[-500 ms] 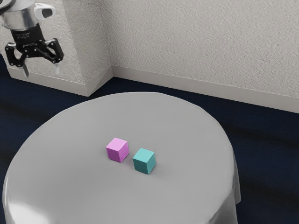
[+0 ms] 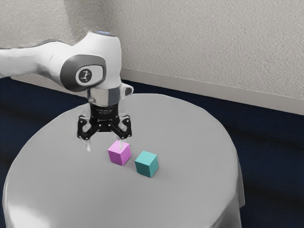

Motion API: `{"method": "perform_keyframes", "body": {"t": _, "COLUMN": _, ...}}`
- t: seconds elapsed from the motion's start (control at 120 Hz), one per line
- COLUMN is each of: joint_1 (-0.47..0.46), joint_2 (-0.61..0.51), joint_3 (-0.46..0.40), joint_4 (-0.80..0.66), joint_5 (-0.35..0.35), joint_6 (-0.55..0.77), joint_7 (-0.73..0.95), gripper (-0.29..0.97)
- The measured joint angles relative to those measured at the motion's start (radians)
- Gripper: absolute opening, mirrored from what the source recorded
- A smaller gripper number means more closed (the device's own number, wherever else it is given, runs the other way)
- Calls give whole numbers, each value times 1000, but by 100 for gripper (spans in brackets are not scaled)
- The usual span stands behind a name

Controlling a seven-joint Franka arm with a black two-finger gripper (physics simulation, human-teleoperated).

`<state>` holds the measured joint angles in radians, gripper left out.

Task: Pick up the blue block with one arm, and put the blue block on the pink block with one arm

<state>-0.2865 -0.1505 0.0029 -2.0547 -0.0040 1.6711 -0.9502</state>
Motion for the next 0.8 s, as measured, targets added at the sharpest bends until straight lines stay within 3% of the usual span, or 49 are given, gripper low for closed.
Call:
{"method": "perform_keyframes", "body": {"t": 0.117, "joint_1": -8, "joint_2": 89, "joint_3": -46, "joint_4": -18, "joint_5": -19, "joint_6": 120, "joint_7": 16, "gripper": 68}}
{"method": "perform_keyframes", "body": {"t": 0.292, "joint_1": -8, "joint_2": 150, "joint_3": -91, "joint_4": 5, "joint_5": 3, "joint_6": 225, "joint_7": 176, "gripper": 68}}
{"method": "perform_keyframes", "body": {"t": 0.425, "joint_1": 57, "joint_2": 150, "joint_3": -178, "joint_4": -94, "joint_5": 16, "joint_6": 340, "joint_7": 297, "gripper": 68}}
{"method": "perform_keyframes", "body": {"t": 0.558, "joint_1": 79, "joint_2": 228, "joint_3": -188, "joint_4": -66, "joint_5": 23, "joint_6": 432, "joint_7": 418, "gripper": 67}}
{"method": "perform_keyframes", "body": {"t": 0.692, "joint_1": 192, "joint_2": 311, "joint_3": -188, "joint_4": -26, "joint_5": 28, "joint_6": 493, "joint_7": 525, "gripper": 67}}
{"method": "perform_keyframes", "body": {"t": 0.8, "joint_1": 185, "joint_2": 336, "joint_3": -195, "joint_4": -23, "joint_5": 45, "joint_6": 531, "joint_7": 596, "gripper": 67}}
